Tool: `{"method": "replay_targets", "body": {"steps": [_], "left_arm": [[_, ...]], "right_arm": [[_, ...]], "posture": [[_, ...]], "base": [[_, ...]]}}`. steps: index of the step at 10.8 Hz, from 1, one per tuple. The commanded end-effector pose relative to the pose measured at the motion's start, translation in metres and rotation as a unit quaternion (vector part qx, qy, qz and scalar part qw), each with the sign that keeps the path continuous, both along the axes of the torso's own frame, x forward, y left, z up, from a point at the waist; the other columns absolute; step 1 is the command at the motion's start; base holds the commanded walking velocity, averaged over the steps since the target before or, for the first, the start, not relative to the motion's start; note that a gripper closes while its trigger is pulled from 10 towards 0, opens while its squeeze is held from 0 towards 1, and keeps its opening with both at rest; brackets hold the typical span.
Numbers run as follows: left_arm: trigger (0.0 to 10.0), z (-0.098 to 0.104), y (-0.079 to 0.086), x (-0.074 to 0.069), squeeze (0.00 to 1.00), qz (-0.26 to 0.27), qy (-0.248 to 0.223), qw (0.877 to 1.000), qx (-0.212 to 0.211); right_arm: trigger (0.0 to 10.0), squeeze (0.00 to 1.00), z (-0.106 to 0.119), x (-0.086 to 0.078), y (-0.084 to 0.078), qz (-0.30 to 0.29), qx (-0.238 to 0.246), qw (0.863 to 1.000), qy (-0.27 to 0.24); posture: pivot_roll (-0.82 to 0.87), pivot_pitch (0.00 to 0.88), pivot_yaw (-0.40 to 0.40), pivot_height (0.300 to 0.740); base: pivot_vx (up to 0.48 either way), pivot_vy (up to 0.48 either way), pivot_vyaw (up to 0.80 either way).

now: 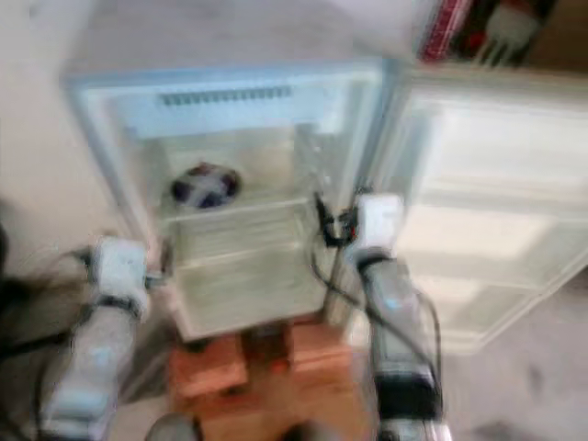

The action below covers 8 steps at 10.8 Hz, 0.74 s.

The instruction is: Restocking fridge

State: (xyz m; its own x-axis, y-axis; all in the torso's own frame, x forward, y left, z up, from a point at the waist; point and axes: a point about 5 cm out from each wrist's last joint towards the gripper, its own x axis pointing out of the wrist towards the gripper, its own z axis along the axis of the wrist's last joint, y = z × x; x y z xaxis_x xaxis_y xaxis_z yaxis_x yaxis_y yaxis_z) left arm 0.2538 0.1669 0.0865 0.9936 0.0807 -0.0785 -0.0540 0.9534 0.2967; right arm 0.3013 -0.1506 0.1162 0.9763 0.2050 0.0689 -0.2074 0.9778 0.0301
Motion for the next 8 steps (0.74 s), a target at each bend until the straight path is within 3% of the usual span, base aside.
{"method": "replay_targets", "body": {"steps": [1,3,5,8], "left_arm": [[10.0,0.006,0.008,0.0,0.0,0.017,-0.01,1.0,0.011],[10.0,0.01,0.006,0.003,0.0,0.01,-0.014,1.0,0.011],[10.0,0.009,0.012,0.005,0.0,0.009,-0.016,0.998,0.063],[10.0,0.017,0.028,0.013,0.0,0.011,-0.022,0.998,0.061]], "right_arm": [[10.0,0.0,0.001,0.002,0.01,0.012,0.003,1.0,0.0],[10.0,0.0,-0.002,0.0,0.018,0.026,0.003,1.0,0.007],[10.0,0.0,-0.003,-0.002,0.019,0.028,0.002,1.0,0.008],[10.0,0.0,0.0,0.005,0.017,0.022,0.002,1.0,0.004]], "posture": [[0.17,0.059,-0.054,0.74],[0.17,0.069,-0.054,0.74],[0.16,0.079,-0.046,0.74],[0.16,0.087,-0.037,0.74]], "base": [[0.0,-0.416,0.0],[-0.247,-0.411,0.0],[0.0,-0.452,0.0],[0.0,-0.48,0.0]]}}
